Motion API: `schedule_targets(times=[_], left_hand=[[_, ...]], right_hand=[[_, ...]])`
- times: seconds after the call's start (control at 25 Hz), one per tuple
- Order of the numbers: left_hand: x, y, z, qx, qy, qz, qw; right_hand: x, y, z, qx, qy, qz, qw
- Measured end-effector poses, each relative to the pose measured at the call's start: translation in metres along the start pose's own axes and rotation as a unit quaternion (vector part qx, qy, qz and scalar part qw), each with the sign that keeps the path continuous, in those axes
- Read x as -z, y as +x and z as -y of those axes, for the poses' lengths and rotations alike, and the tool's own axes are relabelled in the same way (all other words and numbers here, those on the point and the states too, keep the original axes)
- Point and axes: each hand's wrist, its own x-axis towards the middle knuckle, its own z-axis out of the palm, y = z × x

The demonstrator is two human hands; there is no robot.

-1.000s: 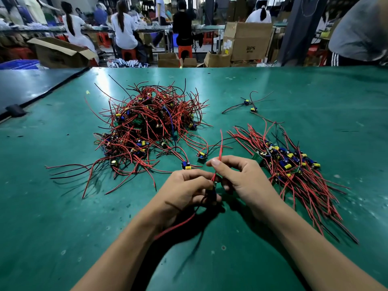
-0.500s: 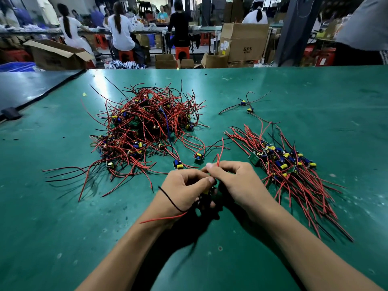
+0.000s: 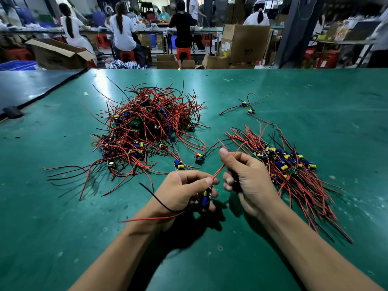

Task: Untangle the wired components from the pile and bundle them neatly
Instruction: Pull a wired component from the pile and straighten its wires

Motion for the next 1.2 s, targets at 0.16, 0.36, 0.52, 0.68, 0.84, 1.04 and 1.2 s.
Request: schedule_targets(times=[0.16, 0.36, 0.52, 0.68, 0.84, 1.04, 1.2], left_hand=[[0.001, 0.000, -0.001, 0.004, -0.011, -0.017, 1.000], [0.001, 0.000, -0.003, 0.002, -0.004, -0.002, 1.000], [0.005, 0.000, -0.005, 0.014, -0.033, -0.010, 0.999], [0.008, 0.002, -0.005, 0.020, -0.031, -0.008, 0.999], [0.010, 0.001, -0.004, 0.011, 0.003, -0.013, 1.000], [0.006, 0.001, -0.002, -0.004, 0.051, -0.005, 0.999], [0.004, 0.000, 0.004, -0.052, 0.154, -0.034, 0.986]], right_hand=[[0.001, -0.004, 0.002, -0.130, -0.039, 0.128, 0.982], [0.002, -0.004, -0.008, -0.083, -0.085, 0.165, 0.979], [0.001, -0.008, -0.007, 0.022, -0.180, 0.122, 0.976], [0.000, -0.006, -0.001, 0.155, -0.316, 0.057, 0.934], [0.000, -0.003, -0.006, 0.165, -0.407, 0.002, 0.899], [0.009, 0.006, -0.008, 0.165, -0.396, -0.092, 0.899], [0.006, 0.007, -0.011, 0.046, -0.258, -0.083, 0.961]])
